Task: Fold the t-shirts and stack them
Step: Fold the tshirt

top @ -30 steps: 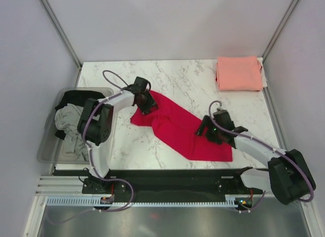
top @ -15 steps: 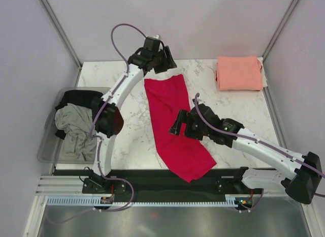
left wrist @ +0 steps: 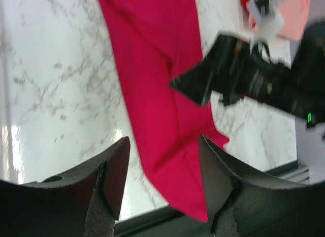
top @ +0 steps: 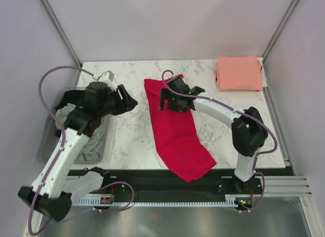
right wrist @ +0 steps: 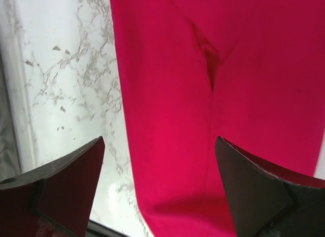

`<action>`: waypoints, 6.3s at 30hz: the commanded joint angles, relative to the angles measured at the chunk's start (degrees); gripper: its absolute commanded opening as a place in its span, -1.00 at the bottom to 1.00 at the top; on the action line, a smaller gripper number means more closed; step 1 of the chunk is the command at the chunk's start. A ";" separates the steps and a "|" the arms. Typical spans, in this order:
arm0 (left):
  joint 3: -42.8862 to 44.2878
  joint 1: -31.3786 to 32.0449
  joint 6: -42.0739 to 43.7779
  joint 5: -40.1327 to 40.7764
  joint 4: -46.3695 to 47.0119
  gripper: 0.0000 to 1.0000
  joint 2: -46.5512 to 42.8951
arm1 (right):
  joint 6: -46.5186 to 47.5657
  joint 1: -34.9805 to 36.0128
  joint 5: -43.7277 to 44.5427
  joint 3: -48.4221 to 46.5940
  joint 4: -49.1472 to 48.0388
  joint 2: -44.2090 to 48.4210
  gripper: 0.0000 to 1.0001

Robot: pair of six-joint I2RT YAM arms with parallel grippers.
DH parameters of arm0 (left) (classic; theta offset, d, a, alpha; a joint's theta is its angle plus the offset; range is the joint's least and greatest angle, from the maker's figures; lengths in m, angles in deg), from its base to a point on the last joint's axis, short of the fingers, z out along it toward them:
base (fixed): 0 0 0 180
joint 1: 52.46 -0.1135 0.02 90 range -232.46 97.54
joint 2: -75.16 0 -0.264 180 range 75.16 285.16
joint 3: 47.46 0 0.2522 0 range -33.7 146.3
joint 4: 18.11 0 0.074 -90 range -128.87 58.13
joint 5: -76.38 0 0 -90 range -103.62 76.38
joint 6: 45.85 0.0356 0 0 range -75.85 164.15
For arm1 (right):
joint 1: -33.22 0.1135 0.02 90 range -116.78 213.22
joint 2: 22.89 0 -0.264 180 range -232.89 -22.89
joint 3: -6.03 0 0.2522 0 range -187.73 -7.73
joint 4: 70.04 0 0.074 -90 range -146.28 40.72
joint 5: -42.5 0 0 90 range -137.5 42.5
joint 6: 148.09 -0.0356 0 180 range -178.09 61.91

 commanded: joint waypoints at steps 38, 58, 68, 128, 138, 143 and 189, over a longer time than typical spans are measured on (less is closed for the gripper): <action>-29.03 0.23 0.73 4.18 -4.44 0.17 -36.08 | -7.92 -18.34 -15.56 -25.75 -19.20 -32.24 0.88; -33.08 29.31 -24.48 6.01 22.88 0.05 2.41 | -1.49 -20.19 5.79 35.03 6.05 37.00 0.76; -26.04 40.83 -30.03 9.61 29.31 0.05 23.17 | -4.05 -20.19 2.28 50.07 4.12 42.66 0.21; -20.25 56.40 -52.00 32.11 -6.36 -0.96 6.04 | -18.82 0.47 5.86 42.63 14.66 57.00 -1.00; -12.52 38.48 -33.14 30.12 -2.53 -0.96 4.45 | -9.77 0.29 16.94 19.25 15.01 35.83 -1.00; -7.24 28.04 -25.91 25.97 0.92 -0.96 9.98 | -4.59 -2.25 18.88 7.75 14.57 23.89 -1.00; 0.71 -0.03 -5.15 -7.69 9.25 -0.13 34.62 | 9.49 -22.12 -12.74 13.23 -3.61 8.71 0.47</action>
